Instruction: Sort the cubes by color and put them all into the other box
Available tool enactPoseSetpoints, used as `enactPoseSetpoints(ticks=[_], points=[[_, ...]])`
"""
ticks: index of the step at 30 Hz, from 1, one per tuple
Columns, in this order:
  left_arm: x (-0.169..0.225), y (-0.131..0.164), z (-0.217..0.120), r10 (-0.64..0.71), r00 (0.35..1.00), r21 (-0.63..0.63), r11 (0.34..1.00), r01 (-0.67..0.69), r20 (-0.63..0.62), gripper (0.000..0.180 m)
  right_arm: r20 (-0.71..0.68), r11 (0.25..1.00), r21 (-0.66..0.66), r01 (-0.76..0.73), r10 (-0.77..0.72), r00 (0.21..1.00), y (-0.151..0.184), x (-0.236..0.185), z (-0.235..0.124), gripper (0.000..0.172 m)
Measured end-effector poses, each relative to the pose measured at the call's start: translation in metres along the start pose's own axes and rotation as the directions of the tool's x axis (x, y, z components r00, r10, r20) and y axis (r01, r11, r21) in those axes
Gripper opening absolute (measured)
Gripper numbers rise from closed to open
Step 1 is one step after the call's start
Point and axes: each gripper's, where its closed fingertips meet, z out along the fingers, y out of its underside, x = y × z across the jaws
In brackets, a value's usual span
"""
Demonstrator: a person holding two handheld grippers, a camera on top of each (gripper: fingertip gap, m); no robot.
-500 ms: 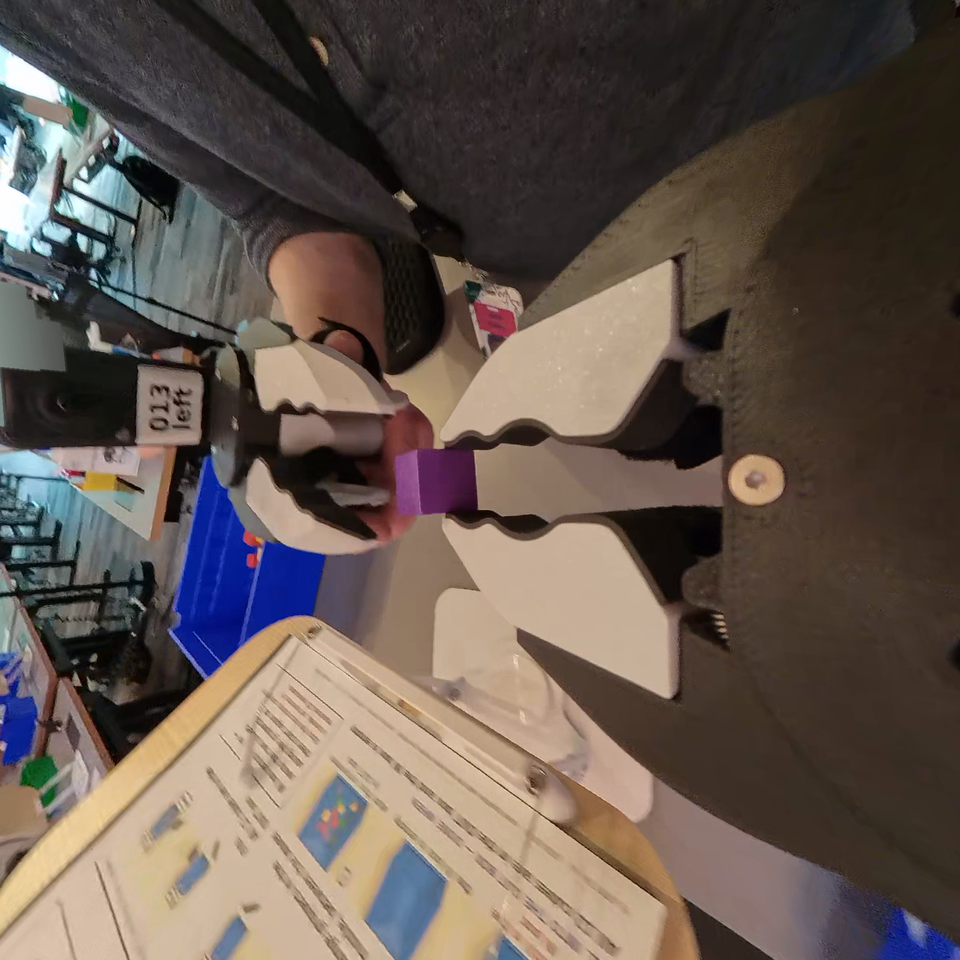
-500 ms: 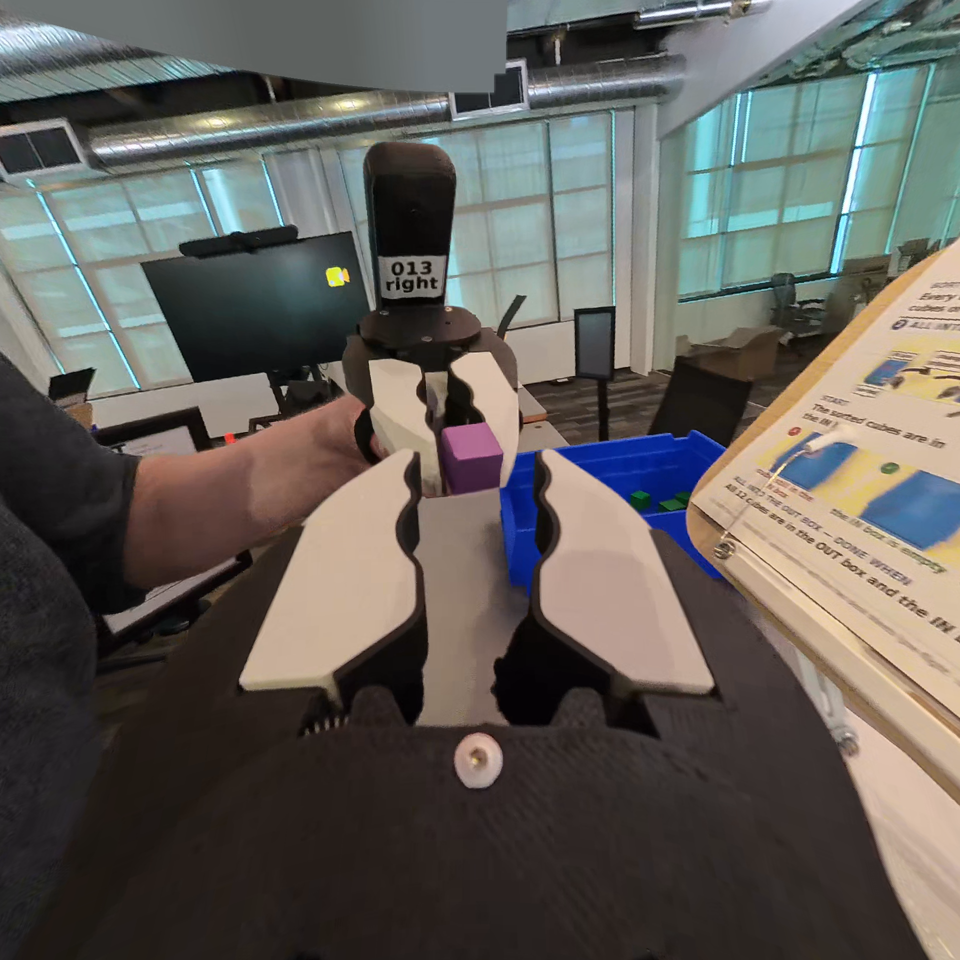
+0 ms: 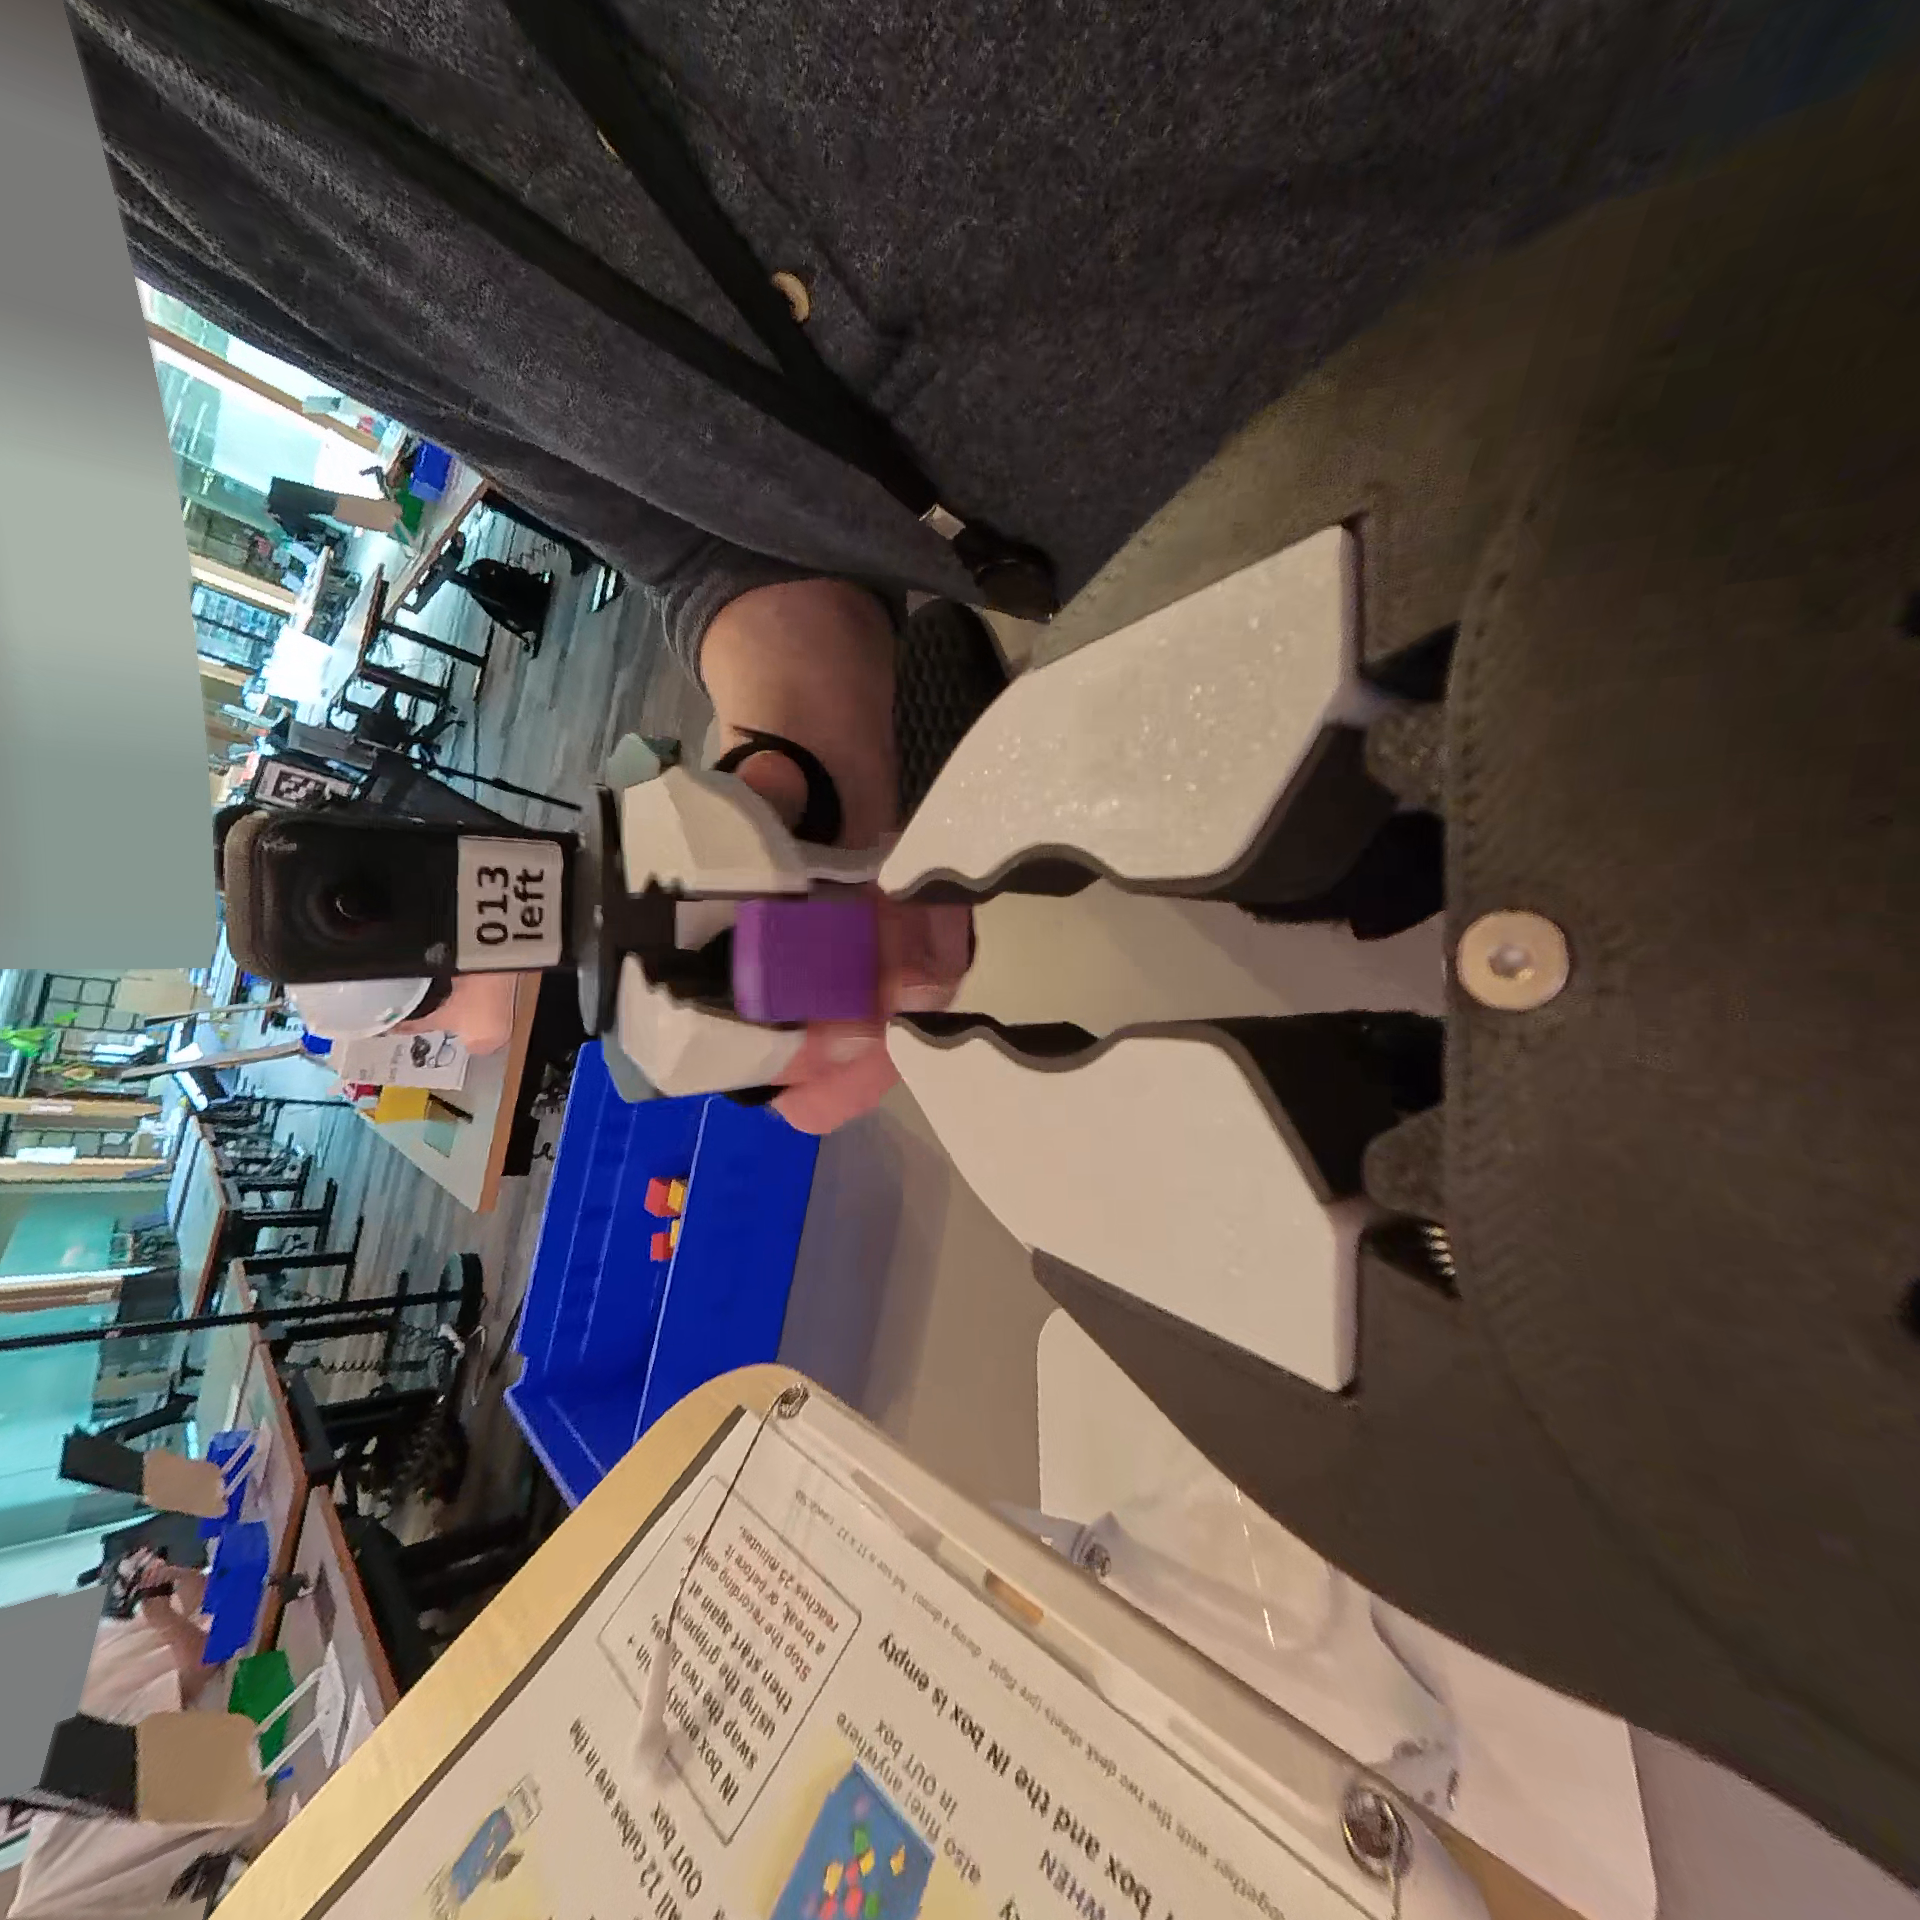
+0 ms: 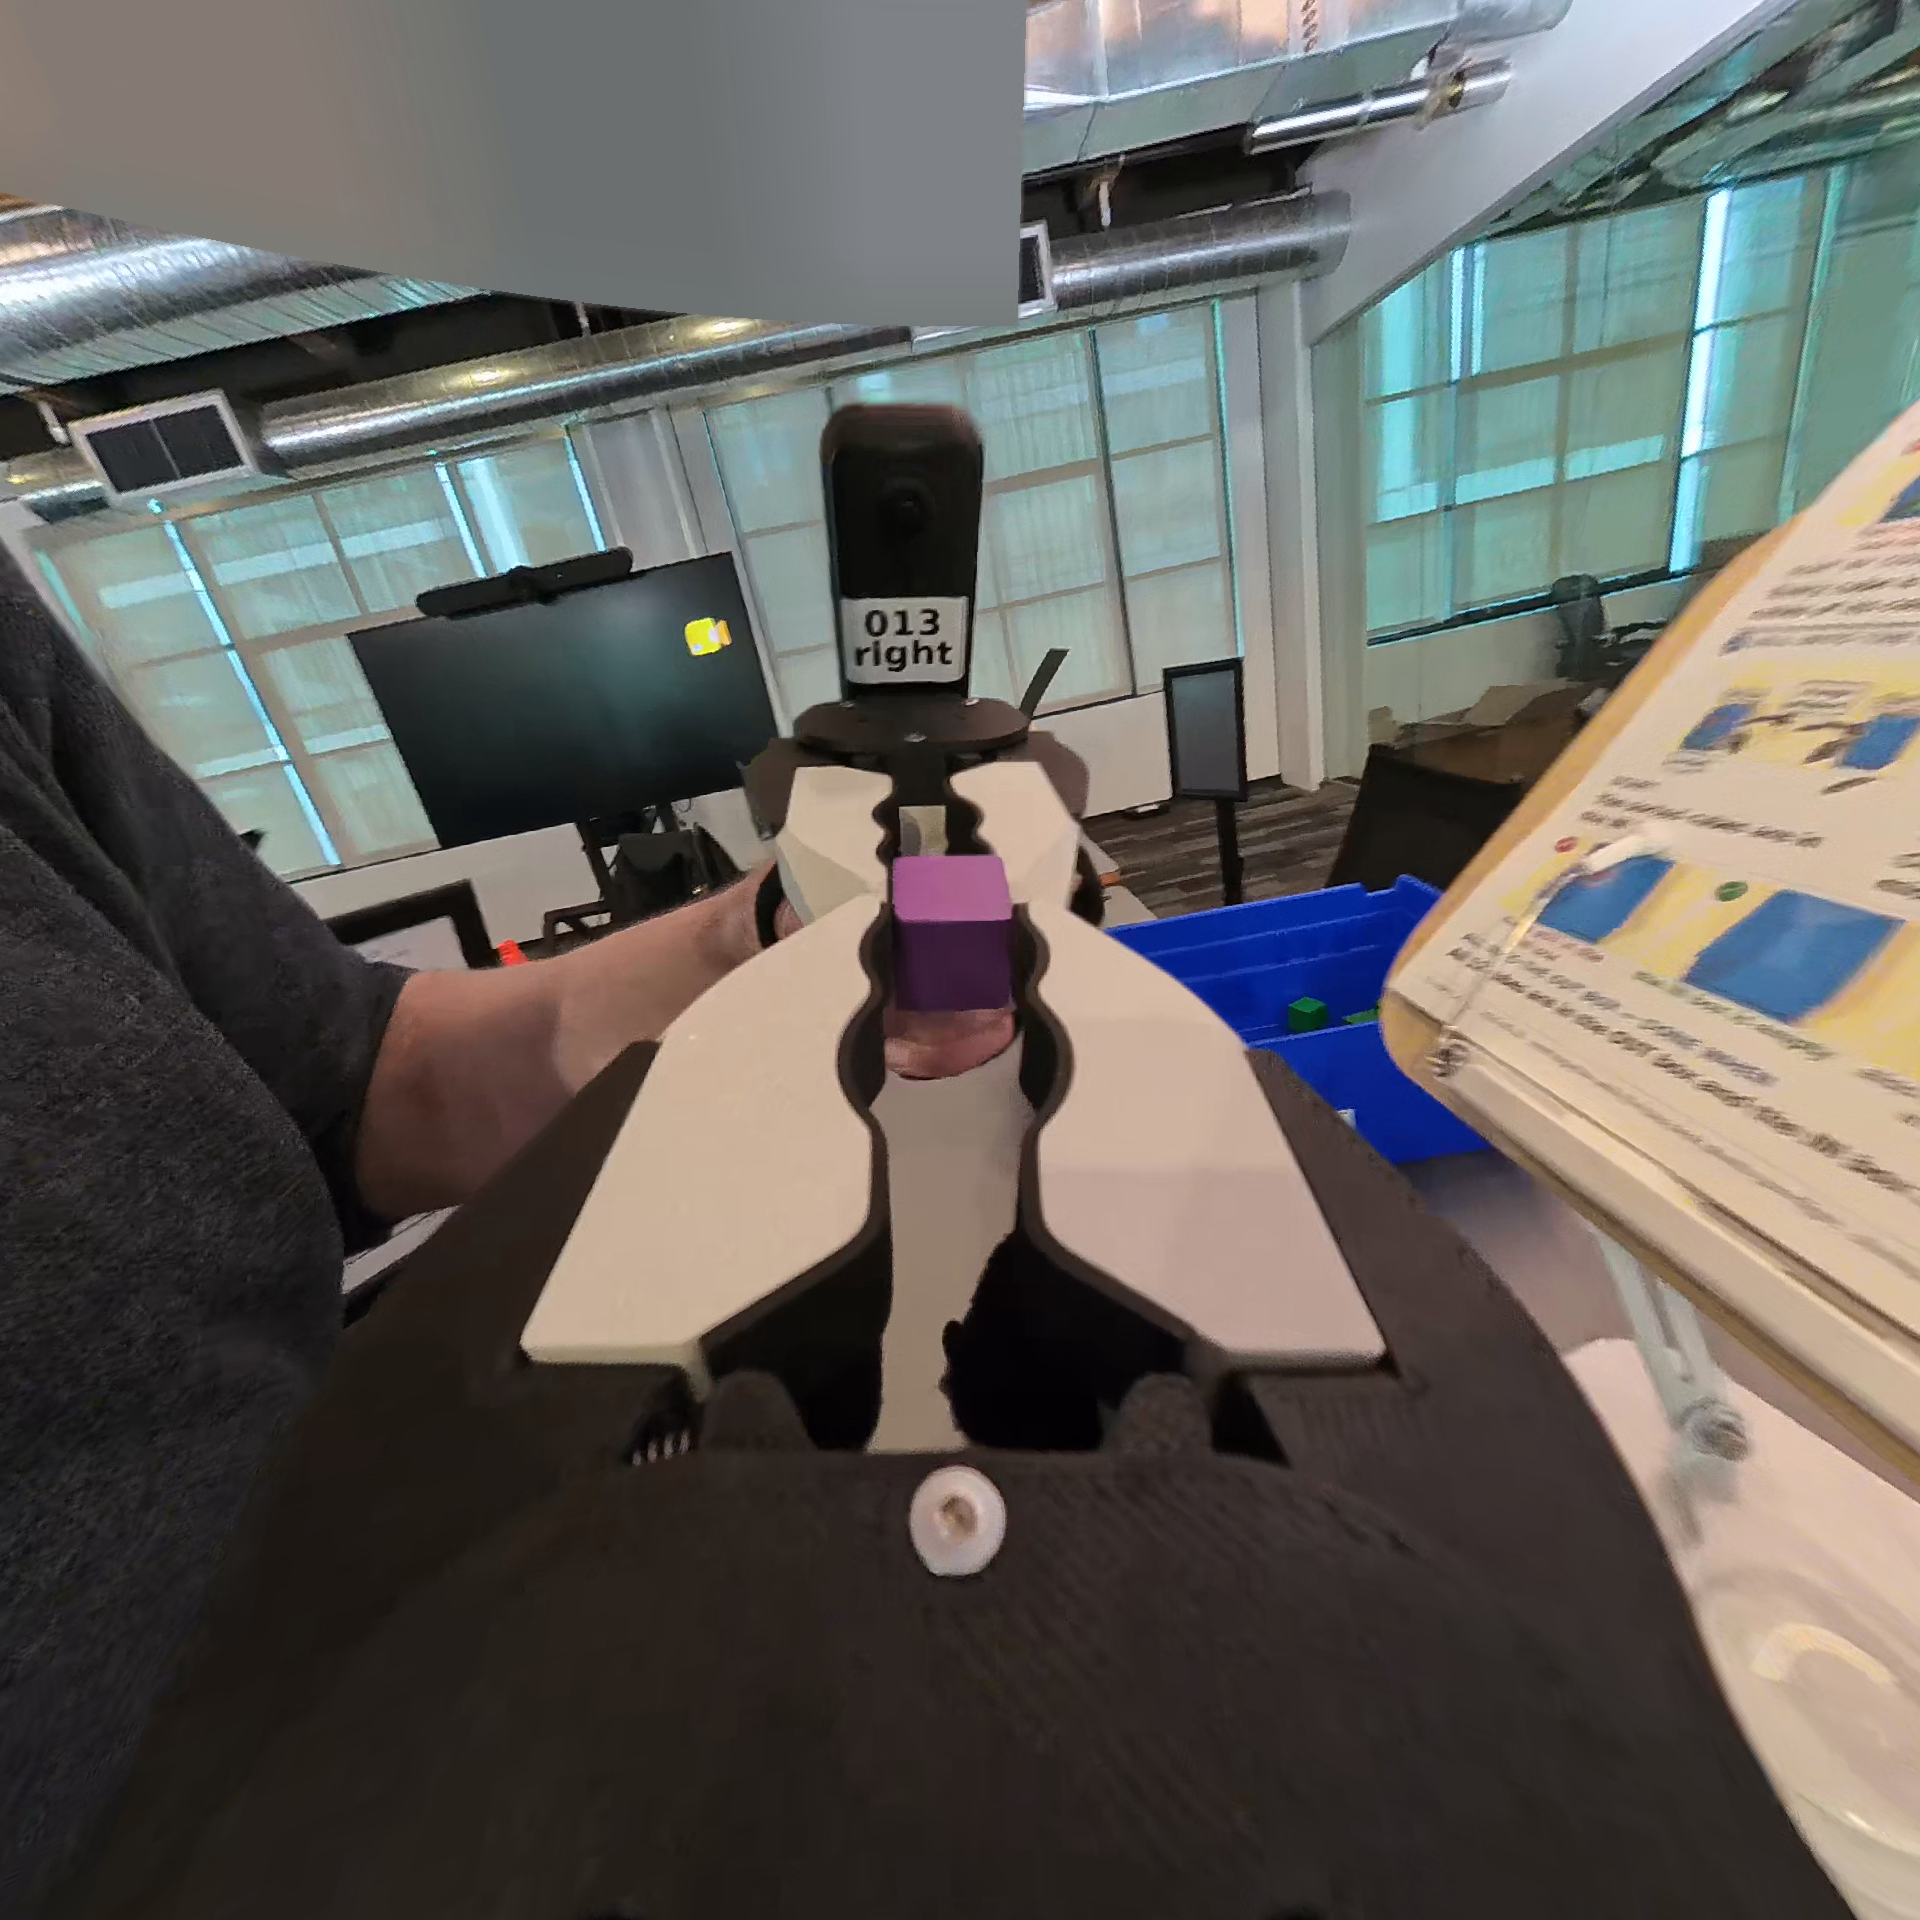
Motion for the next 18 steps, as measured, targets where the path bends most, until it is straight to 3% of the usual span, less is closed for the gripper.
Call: enactPoseSetpoints(ticks=[2, 6, 12, 16, 18], points=[[-0.004, -0.001, -0.007, 0.019, 0.999, 0.01, 1.0, -0.02, 0.025, 0.003, -0.073, 1.0, 0.016, 0.022, -0.021, 0.997, -0.012, 0.014, -0.022, 0.021], [-0.012, 0.005, -0.02, -0.022, 0.998, 0.034, 0.999, 0.02, 0.063, 0.0, -0.358, 0.996, -0.04, 0.078, -0.087, 0.93, -0.024, 0.079, -0.106, 0.021], [-0.018, 0.018, -0.023, -0.068, 0.991, 0.017, 0.998, 0.067, 0.112, 0.0, -0.8, 0.981, -0.193, 0.012, -0.165, 0.578, -0.012, 0.191, -0.296, 0.021], [-0.021, 0.026, -0.018, -0.08, 0.989, -0.025, 0.996, 0.084, 0.124, 0.0, -0.914, 0.969, -0.233, -0.084, -0.189, 0.359, 0.0, 0.23, -0.389, 0.022], [-0.021, 0.028, -0.016, -0.082, 0.989, -0.043, 0.995, 0.088, 0.122, 0.0, -0.942, 0.957, -0.228, -0.178, -0.171, 0.288, 0.013, 0.242, -0.42, 0.042]])
